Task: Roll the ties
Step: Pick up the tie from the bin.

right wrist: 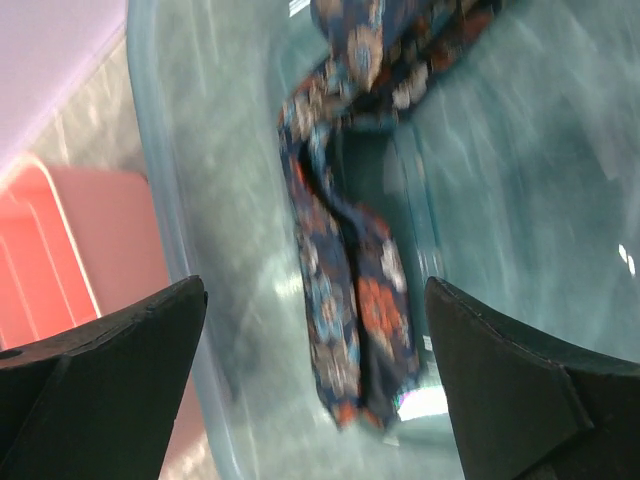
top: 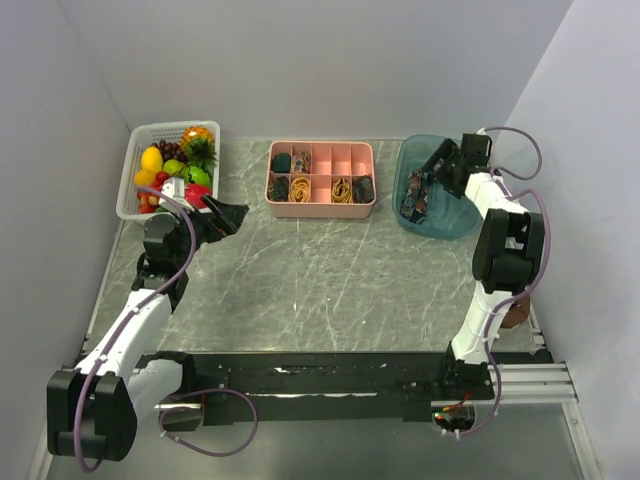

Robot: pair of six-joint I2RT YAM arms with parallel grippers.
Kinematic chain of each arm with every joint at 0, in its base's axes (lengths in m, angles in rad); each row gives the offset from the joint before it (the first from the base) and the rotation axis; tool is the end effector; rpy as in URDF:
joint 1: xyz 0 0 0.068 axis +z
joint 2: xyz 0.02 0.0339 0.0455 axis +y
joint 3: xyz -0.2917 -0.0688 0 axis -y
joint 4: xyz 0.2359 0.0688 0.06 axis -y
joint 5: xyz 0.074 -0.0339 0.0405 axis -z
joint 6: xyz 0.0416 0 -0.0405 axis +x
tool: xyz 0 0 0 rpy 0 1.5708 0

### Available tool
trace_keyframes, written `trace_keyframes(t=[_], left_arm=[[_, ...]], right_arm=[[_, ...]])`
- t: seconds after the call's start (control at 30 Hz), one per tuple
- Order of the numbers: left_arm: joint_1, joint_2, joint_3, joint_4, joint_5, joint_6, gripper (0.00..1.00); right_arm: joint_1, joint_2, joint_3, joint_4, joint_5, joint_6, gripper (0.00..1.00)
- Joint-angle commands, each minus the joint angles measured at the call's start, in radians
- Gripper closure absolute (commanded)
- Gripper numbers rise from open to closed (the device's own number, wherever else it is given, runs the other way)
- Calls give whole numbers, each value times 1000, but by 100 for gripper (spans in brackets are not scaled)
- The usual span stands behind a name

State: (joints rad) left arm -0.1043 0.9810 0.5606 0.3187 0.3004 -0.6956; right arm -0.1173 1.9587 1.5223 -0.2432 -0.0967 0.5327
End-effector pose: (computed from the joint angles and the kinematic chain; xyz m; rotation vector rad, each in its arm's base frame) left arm 0.2083 -0.0342 0.3029 -0.2770 1.7182 -0.8468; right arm 0.4566 -0.0498 0.2657 0.6743 2.1652 0.3306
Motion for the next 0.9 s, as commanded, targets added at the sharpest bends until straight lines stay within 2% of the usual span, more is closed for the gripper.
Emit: trace_keyframes(t=[0.0, 0.17, 0.27, 0.4, 0.53, 0.57, 0.67, 0.77, 0.87], left_arm=[[2, 12, -4, 83, 33, -12, 4], [2, 34, 13, 68, 17, 5, 4], [2, 51, 19, 65, 14, 13, 4], [2, 76, 16, 82, 6, 19, 4], [2, 114, 36, 85, 22, 22, 4], [2, 128, 36, 91, 26, 22, 4], [2, 143, 36, 100, 23, 19, 4], [2, 160, 39, 108, 20, 19, 4], [2, 176, 44, 111, 23, 21, 4]], right_arm=[[-38, 89, 128, 156, -74, 91, 5], [-53, 236, 280, 122, -49, 148, 8], [-58, 294, 331, 142, -40, 179, 14], [-62, 370, 456, 69, -24, 217, 17], [-65, 382, 444, 117, -21, 256, 18], [-65, 397, 447, 123, -20, 259, 22], [-68, 419, 490, 73, -8, 277, 24], [-67, 395, 432, 111, 14, 288, 25], [-68, 387, 406, 70, 67, 302, 26]])
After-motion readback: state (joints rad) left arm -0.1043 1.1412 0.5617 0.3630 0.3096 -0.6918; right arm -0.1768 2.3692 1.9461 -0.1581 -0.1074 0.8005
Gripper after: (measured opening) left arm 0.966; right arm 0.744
